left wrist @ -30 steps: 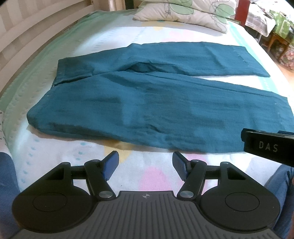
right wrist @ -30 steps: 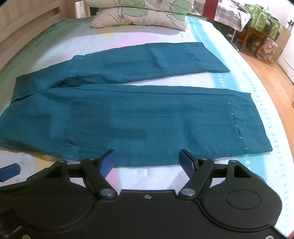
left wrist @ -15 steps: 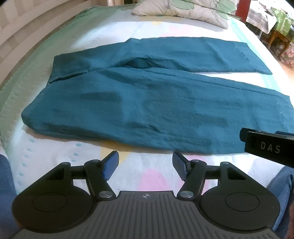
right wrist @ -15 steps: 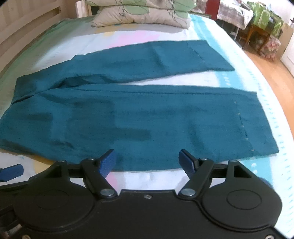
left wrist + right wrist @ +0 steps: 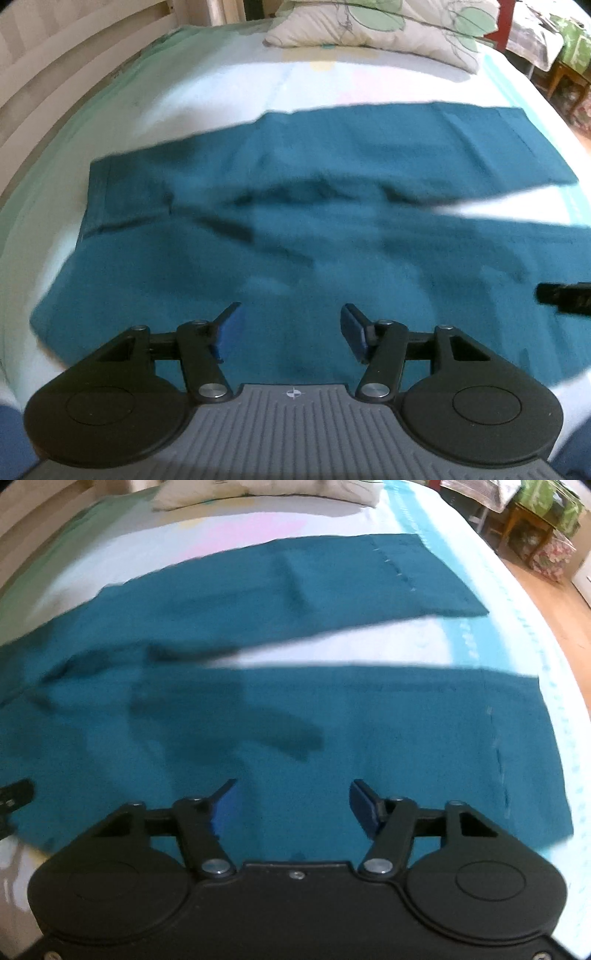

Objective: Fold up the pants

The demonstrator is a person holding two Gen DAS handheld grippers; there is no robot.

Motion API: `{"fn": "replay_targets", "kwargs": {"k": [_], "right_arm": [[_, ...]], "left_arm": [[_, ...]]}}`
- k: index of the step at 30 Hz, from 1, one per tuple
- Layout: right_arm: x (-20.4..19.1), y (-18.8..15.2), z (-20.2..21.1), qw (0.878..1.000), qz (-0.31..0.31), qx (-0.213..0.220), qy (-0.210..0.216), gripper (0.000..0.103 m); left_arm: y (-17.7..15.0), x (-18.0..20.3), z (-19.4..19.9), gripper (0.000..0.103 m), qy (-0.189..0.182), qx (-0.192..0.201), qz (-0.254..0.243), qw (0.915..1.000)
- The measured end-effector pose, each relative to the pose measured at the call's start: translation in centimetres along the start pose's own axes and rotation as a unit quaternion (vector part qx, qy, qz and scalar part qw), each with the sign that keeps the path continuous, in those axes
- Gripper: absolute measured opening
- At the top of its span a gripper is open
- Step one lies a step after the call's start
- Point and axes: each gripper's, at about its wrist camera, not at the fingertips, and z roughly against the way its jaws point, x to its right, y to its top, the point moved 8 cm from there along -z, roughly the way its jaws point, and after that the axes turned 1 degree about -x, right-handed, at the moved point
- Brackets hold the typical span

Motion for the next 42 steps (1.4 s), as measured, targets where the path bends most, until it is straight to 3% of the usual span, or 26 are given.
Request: {"fn": "replay_targets", "kwargs": {"k": [4, 5, 6, 10, 20, 25, 28, 30, 31, 36, 42], "right_arm": [[1.3, 6.8, -2.6, 0.999, -0.034, 0.019, 0.012, 0.058], [1.3, 6.8, -2.6, 0.999, -0.034, 0.019, 0.012, 0.058], [1.6, 10.6, -4.1, 0.999, -0.038, 0.034, 0.001, 0.058], [1.2, 17.6, -7.4, 0.998, -0.022, 0.055, -0.029, 0.058], [0.9, 28.8, -14.6, 0.990, -0.117, 0.077, -0.026, 0.059], [1.7, 30.1, -18.3, 0.985, -0.143, 0.046, -0.079, 0.059], [2.3, 29.9, -20.2, 0.985, -0.150, 0.022, -0.079, 0.054], [2.9, 29.4, -19.6, 0.985, -0.151, 0.034, -0.081, 0.038], [3.1, 29.1, -19.4, 0.986, -0.144, 0.032, -0.082, 0.010], [4.5, 26.2, -15.7, 0.989, -0.126, 0.056, -0.044, 0.007], [6.1, 22.9, -14.0, 0.992, -0.118, 0.043, -0.014, 0.007]], "left_arm": [[4.8, -0.4, -2.8, 0.056, 0.008, 0.007, -0.007, 0.9999], [5.9, -0.4, -3.4, 0.056, 0.010, 0.009, -0.010, 0.9999], [6.9, -0.3, -4.0, 0.056, 0.013, 0.010, -0.013, 0.9998], [11.0, -0.8, -7.0, 0.056, 0.029, 0.017, -0.021, 0.9992], [14.3, -3.0, -12.6, 0.056, 0.029, -0.009, 0.003, 0.9995], [14.7, -4.2, -13.2, 0.056, 0.029, -0.018, 0.009, 0.9994], [15.1, -4.8, -13.4, 0.056, 0.031, -0.019, 0.012, 0.9993], [15.4, -5.1, -13.4, 0.056, 0.027, -0.020, 0.018, 0.9993], [15.6, -5.3, -13.4, 0.056, 0.024, -0.021, 0.025, 0.9992], [16.7, -5.5, -12.6, 0.056, -0.010, -0.025, 0.059, 0.9979], [18.5, -4.4, -11.8, 0.056, -0.047, -0.021, 0.083, 0.9953]]}}
